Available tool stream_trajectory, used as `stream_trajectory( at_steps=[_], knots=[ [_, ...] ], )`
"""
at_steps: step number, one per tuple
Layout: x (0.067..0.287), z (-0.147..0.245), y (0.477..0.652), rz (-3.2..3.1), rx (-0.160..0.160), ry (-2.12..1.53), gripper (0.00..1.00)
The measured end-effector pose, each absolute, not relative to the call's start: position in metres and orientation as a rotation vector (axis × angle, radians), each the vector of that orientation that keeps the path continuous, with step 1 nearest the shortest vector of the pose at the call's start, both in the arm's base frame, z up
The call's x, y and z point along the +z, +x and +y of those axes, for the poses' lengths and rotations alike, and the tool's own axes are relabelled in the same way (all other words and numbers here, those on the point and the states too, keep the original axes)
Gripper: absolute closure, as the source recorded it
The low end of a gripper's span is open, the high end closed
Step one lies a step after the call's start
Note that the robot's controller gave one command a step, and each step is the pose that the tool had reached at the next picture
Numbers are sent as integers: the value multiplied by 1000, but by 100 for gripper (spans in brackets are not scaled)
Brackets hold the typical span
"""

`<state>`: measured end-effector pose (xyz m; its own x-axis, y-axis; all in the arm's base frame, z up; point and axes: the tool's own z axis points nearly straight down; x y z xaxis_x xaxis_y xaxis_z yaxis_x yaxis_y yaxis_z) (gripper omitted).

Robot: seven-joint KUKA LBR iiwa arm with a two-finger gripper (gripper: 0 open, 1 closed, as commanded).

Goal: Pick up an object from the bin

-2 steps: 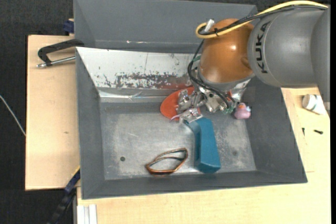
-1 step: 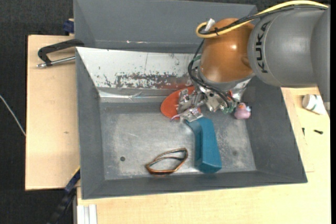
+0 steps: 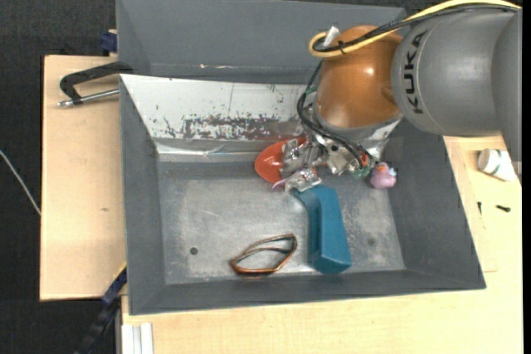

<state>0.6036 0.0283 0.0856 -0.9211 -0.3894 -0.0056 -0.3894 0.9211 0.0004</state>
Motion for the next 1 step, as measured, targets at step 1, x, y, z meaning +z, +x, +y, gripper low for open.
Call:
stream_trajectory(
  at_steps=[1],
  knots=[
    [99,27,606,3075,2,-621,100]
  ],
)
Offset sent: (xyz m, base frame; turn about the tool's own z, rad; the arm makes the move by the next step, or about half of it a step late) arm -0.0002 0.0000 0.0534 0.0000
